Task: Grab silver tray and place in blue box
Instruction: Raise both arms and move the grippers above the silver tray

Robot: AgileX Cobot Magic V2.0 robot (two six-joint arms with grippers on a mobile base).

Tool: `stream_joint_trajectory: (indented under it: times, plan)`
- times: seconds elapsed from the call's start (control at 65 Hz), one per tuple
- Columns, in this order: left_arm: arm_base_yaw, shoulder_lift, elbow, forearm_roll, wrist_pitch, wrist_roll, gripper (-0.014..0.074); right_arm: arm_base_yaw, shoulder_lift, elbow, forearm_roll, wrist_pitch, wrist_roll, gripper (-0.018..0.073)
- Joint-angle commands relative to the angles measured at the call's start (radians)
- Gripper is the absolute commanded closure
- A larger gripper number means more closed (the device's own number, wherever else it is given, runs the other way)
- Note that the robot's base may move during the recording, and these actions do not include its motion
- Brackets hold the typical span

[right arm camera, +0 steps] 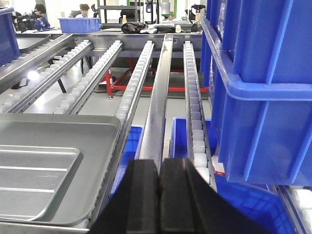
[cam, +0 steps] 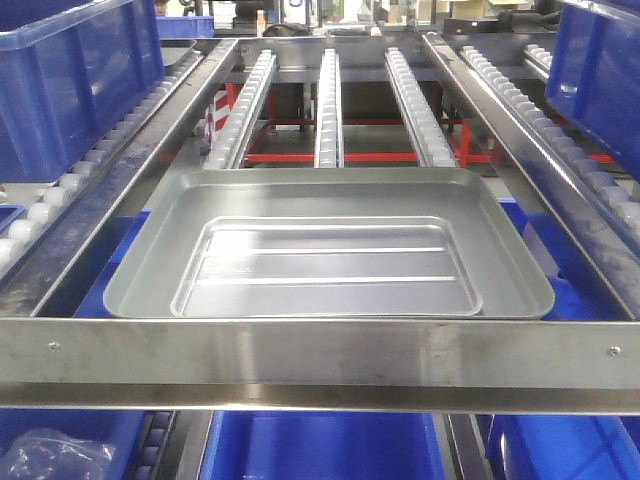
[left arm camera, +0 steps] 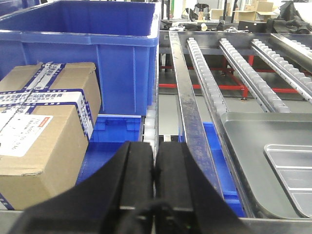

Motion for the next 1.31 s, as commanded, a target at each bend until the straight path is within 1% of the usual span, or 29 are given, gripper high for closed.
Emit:
stream_joint_trajectory:
  times: [0.0,0.738,0.923,1.015,1.138,1.199,1.292]
  plan:
    - [-0.005,-0.013,0.018,-0.008,-0.086,-0.004,0.0603,-0.004,-0.021,-0.018,-0.004,-0.081,-0.010,0.0507]
    - [-0.005,-0.013,0.018,-0.008,-0.086,-0.004,0.0603,-0.004,-0.021,-0.018,-0.004,-0.081,-0.010,0.0507]
    - [-0.005,-0.013,0.017,-0.008,-0.087,-0.004,0.0604,-0.004,-0.021,-0.018,-0.004,-0.098,-0.010,0.0507]
    - [-0.005,-0.013,0.017,-0.008,-0.087,-0.004,0.0603,-0.004,-0.021,-0.018,-0.003,-0.130,-0.010,0.0507]
    - [-0.005,-0.013,0.009,-0.008,-0.156,-0.004,0.0603,-0.004,-0.021,-0.023,-0.003,-0.171,-0.010,0.0507]
    - [-0.005,-0.013,-0.021,-0.003,-0.151,-0.004,0.0603,-0.004,-0.019,-0.047,-0.003,-0.139,-0.010,0.0507]
    - [-0.005,0.009,-0.110,-0.003,-0.049,-0.004,0.0603,-0.004,0.009,-0.141,0.001,0.002,-0.010,0.0507]
